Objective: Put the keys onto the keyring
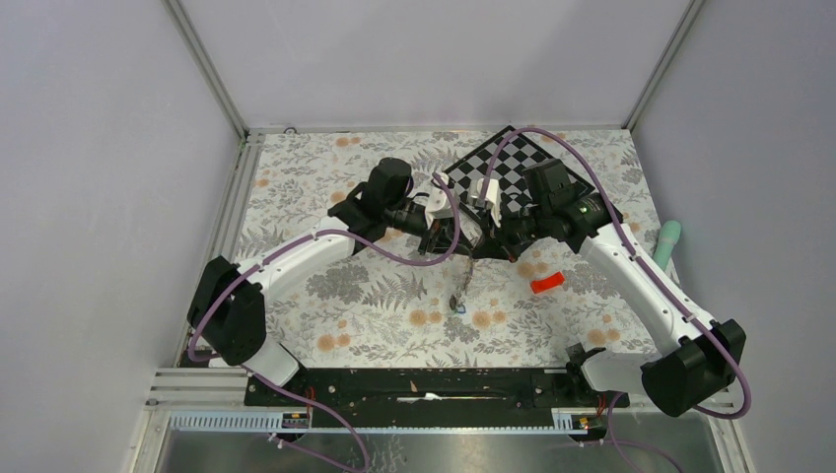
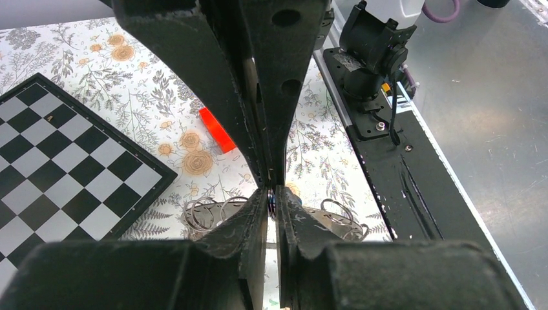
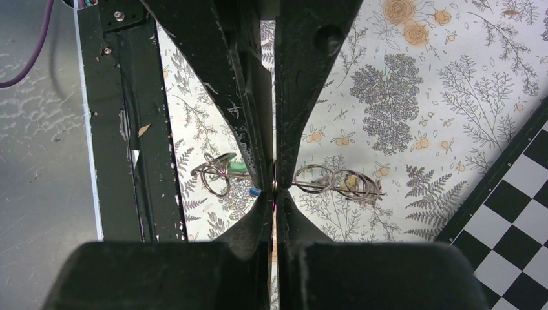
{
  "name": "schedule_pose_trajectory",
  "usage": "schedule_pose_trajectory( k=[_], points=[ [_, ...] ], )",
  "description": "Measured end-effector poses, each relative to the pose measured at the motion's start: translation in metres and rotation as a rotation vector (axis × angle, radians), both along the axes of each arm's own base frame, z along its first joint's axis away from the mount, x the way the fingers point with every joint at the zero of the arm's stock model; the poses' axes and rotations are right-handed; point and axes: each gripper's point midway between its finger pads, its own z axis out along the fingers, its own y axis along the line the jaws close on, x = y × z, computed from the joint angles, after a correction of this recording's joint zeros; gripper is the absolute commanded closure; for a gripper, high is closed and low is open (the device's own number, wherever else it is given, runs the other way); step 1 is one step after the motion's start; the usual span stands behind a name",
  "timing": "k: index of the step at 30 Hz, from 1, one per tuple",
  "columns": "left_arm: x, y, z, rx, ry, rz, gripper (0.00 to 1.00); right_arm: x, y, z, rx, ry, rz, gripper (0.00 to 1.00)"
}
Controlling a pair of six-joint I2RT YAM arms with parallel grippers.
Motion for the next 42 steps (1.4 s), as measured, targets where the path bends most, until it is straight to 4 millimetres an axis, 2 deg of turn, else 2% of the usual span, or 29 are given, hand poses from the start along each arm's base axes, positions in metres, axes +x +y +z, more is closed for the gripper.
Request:
schedule_pose_trajectory(
  k=[3,7,12,16,20,24,27,30,36,42],
  points=[
    [0.000,0.000,-0.002,0.000,0.000,0.000,1.00,0.000,0.000,0.000,-0.003,-0.002,-0.003,1.00],
    [0.000,0.000,-0.002,0.001,0.002,0.001,1.00,0.001,-0.001,-0.001,-0.005,0.000,-0.006,1.00],
    [0.003,0.002,-0.001,-0.009,0.037,0.020,1.00,0.001,-0.001,0.001,0.000,-0.007,-0.015,0.79],
    [0.006,0.010,-0.002,-0.037,0.133,0.069,1.00,0.003,0.000,0.011,0.031,-0.030,-0.032,0.64],
    [0.009,0.017,-0.003,-0.070,0.244,0.114,1.00,0.005,0.000,0.024,0.082,-0.042,-0.046,0.56],
    [0.005,0.017,0.009,-0.114,0.290,0.115,1.00,0.005,0.001,0.026,0.111,-0.037,-0.047,0.53],
    [0.003,0.017,0.024,-0.150,0.292,0.110,1.00,0.000,0.001,0.021,0.121,-0.015,-0.040,0.55],
    [0.001,0.017,0.035,-0.180,0.287,0.102,1.00,-0.003,0.002,0.015,0.128,0.007,-0.033,0.61],
    [-0.002,0.018,0.039,-0.197,0.299,0.096,1.00,-0.005,0.005,0.017,0.146,0.018,-0.022,0.89],
    [-0.005,0.019,0.044,-0.217,0.307,0.088,1.00,-0.008,0.008,0.014,0.165,0.036,-0.007,1.00]
  ],
)
